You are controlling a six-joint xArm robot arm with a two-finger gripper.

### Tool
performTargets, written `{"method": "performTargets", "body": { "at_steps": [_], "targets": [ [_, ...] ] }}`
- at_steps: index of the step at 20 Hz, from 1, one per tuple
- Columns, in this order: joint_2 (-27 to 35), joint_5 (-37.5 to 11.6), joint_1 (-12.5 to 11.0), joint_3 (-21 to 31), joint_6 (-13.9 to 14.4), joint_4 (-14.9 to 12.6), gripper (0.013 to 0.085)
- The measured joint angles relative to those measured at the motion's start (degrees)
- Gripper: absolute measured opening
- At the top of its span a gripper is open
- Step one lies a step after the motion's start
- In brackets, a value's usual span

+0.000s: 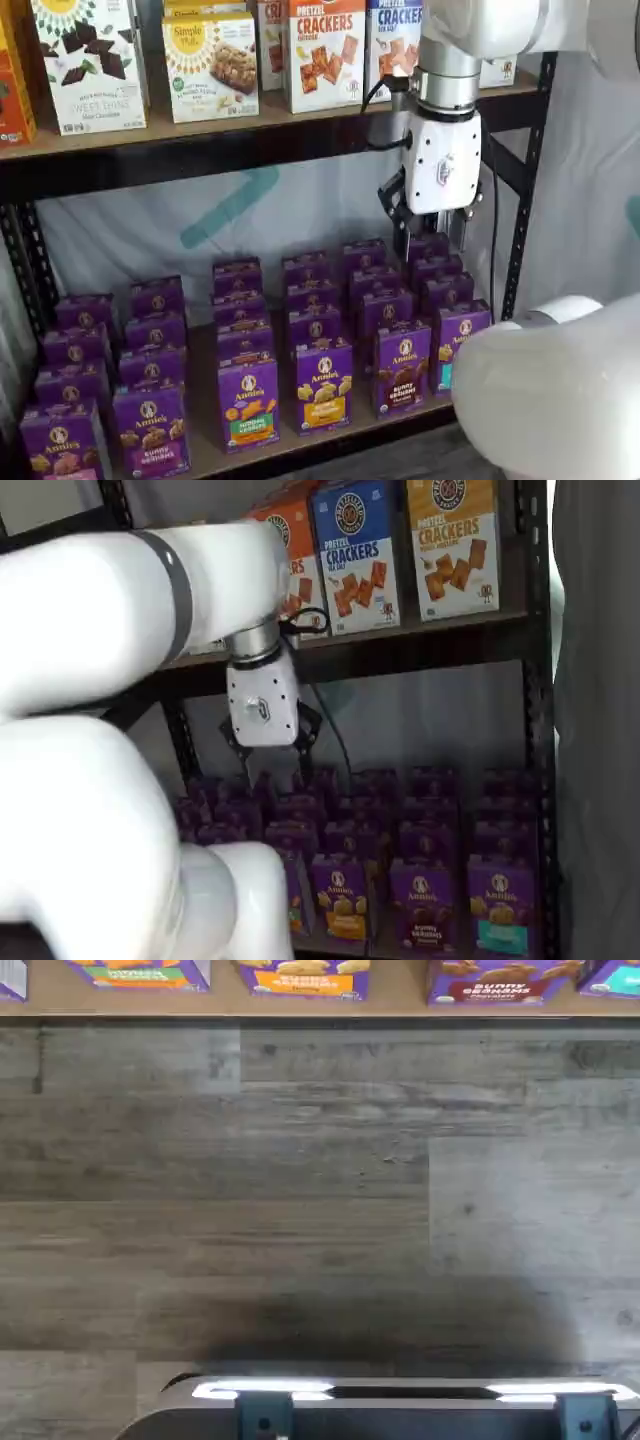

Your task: Pick up the purple box with a brown patch in the center, on the bottom shelf, the fifth box from the left

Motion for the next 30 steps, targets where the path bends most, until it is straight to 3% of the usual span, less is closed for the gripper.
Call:
{"method": "performTargets", "body": {
  "at_steps": [2,9,16,30],
  "targets": [
    [-0.3,-0.5,1.0,0.3,1.2,-1.8,0.085],
    [-0.8,-2.4,1.6,1.6,2.1,-2.9,0.085],
    [1.5,-8.4,-0.8,4.8,-0.3,-2.2,0.085],
    [17.2,-29.8,-5.2,10.4,-3.7,-3.6,0.085]
  ]
}}
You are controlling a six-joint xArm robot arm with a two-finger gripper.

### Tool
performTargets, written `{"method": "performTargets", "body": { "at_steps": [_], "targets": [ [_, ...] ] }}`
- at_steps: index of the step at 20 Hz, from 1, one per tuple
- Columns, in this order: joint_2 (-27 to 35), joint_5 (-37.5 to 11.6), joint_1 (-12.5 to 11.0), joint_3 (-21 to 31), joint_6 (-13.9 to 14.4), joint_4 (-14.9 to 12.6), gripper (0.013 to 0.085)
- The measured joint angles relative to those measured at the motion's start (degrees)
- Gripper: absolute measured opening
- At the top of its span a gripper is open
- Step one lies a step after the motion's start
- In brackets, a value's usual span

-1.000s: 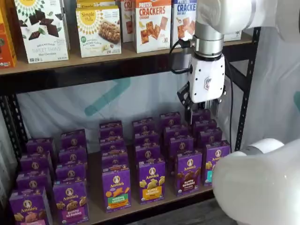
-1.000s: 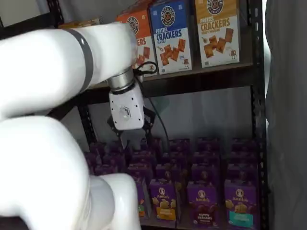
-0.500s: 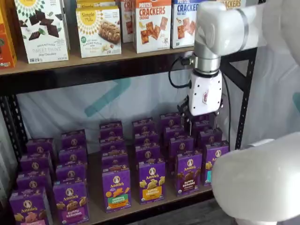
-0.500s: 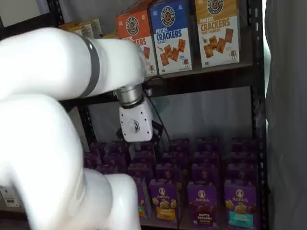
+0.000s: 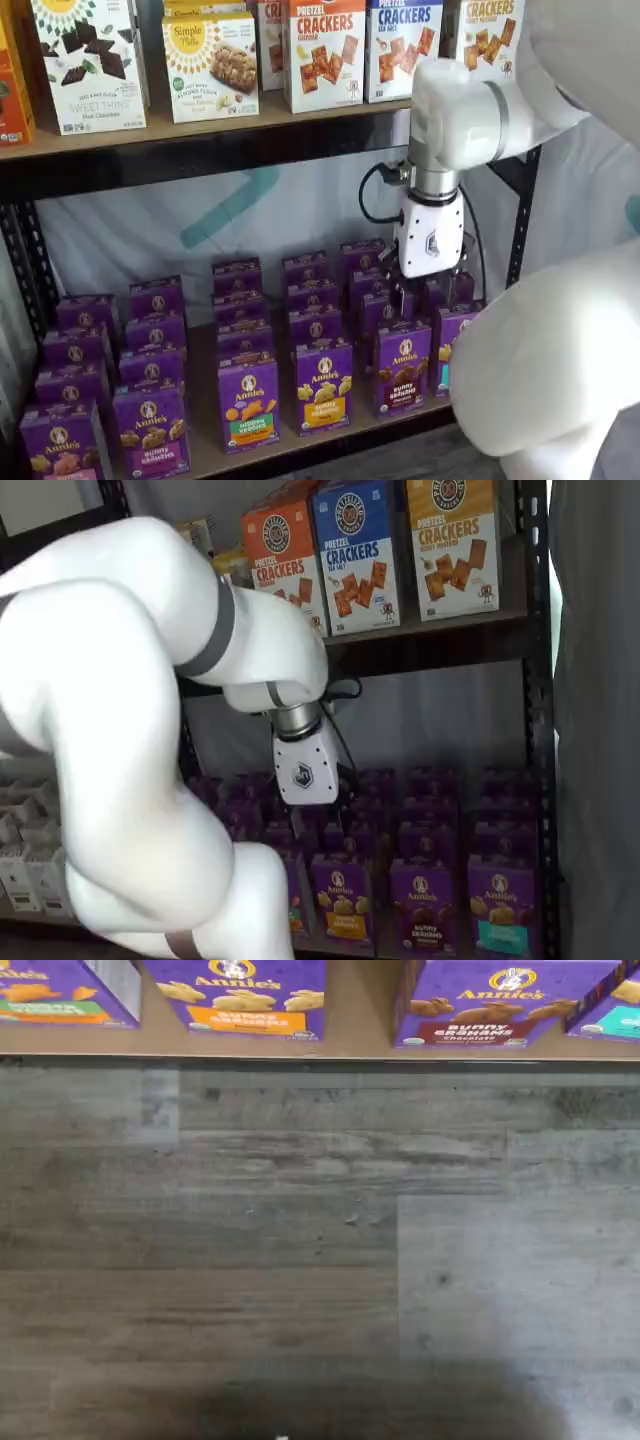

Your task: Pick up the purple box with a brown patch in the center, on the bottom shelf, the fifth box from the left

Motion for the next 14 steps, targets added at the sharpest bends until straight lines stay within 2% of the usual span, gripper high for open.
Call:
{"method": "performTargets", "body": {
  "at_steps": [8,14],
  "targets": [
    [10.5,-10.4,-1.8,-0.1,-1.1,-0.7,0.085],
    [19.4,-16.5,-3.5,-1.5,-3.2,-0.1,0.085]
  ]
}}
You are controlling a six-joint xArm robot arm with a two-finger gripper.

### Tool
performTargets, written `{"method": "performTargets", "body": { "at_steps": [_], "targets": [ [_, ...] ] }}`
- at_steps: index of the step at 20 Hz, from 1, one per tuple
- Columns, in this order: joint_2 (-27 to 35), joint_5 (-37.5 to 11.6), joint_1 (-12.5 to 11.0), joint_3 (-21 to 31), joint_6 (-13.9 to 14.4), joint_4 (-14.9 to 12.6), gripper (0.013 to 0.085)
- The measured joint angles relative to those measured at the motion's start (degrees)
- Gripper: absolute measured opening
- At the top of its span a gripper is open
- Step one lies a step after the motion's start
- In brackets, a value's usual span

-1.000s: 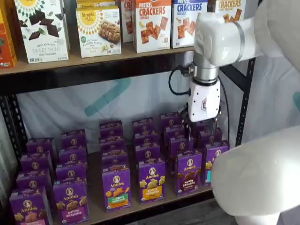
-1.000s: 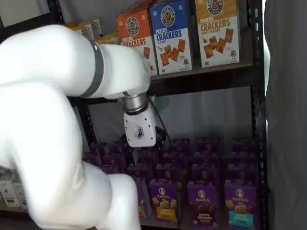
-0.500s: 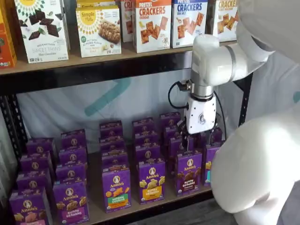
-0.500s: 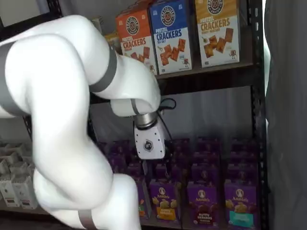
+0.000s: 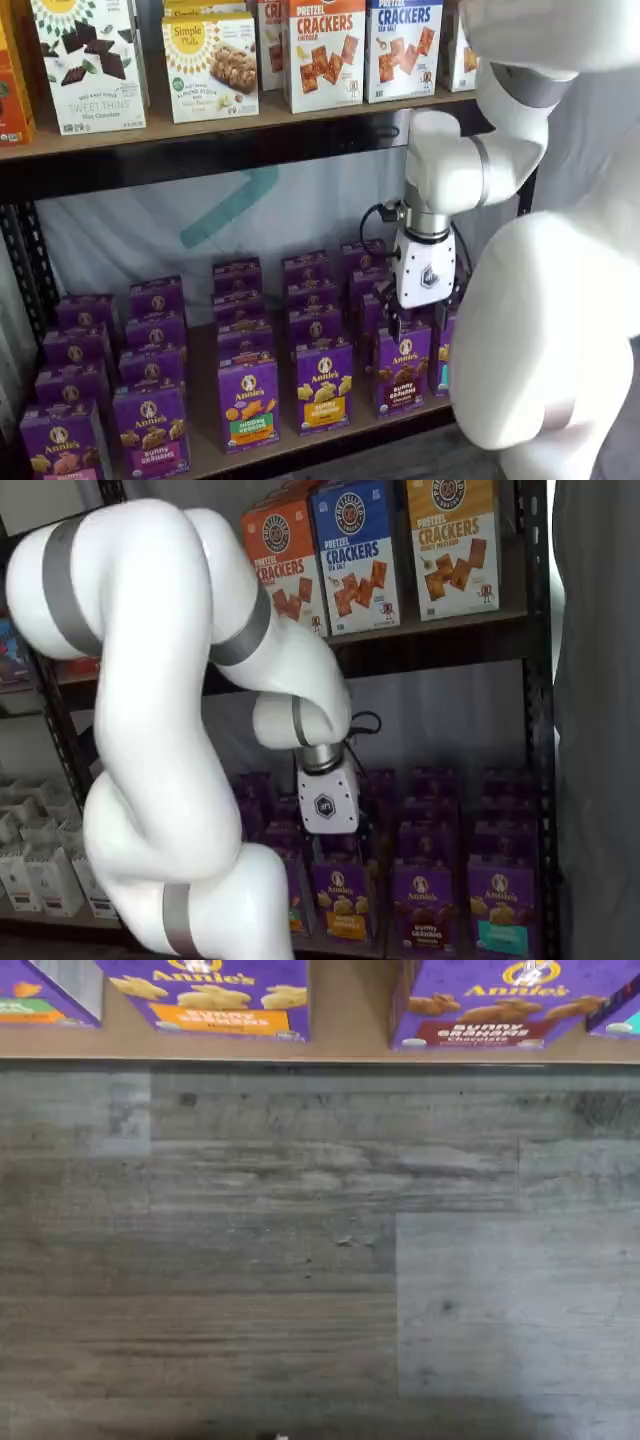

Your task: Pick up the purple box with a brown patch in the center, on the bottom shelf, the fifth box from the left

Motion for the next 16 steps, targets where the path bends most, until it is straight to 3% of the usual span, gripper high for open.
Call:
{"method": "performTargets", "body": {
  "at_steps": [8,10,16],
  "targets": [
    [12.8,-11.1,-2.2,-2.2,-1.2,-1.0,0.085],
    [16.0,-15.3,-2.7,-2.6,-2.8,0.2,0.085],
    [24.2,-19.3,-4.0,-6.8,-2.1,-1.9,0.085]
  ]
}}
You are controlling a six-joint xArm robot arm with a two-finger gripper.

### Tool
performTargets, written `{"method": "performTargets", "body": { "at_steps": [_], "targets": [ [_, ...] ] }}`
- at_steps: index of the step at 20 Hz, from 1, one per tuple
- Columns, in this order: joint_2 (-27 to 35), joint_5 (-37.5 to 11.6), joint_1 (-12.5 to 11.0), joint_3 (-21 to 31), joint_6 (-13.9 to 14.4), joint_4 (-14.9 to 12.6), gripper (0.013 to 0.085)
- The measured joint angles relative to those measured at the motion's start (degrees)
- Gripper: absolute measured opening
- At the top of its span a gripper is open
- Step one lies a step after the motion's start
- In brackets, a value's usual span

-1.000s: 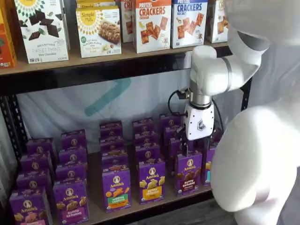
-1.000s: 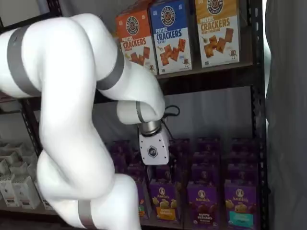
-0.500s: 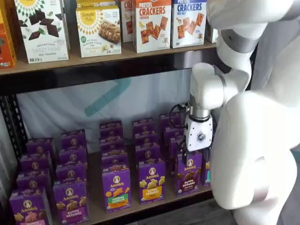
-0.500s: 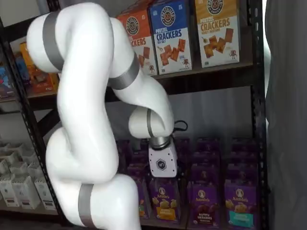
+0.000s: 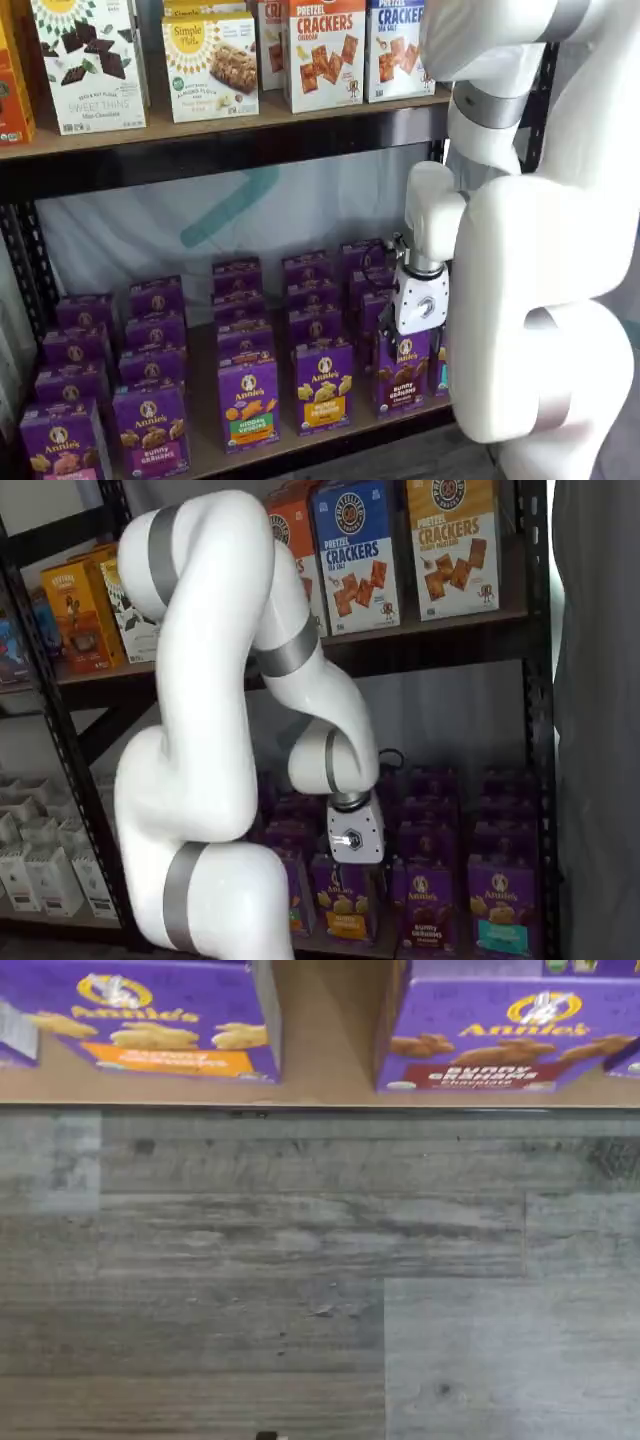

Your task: Pick up the purple box with a brown patch in the center, on the bottom shelf, the fifth box from the left

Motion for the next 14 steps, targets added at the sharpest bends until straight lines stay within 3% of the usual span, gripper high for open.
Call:
{"method": "performTargets", "body": {
  "at_steps": [6,14],
  "targets": [
    [6.6,-1.7,-1.3,-5.2,1.3,-2.7,0.085],
    [15.0,-2.4,-2.6,-13.3,-1.7,-1.0,0.085]
  ]
}}
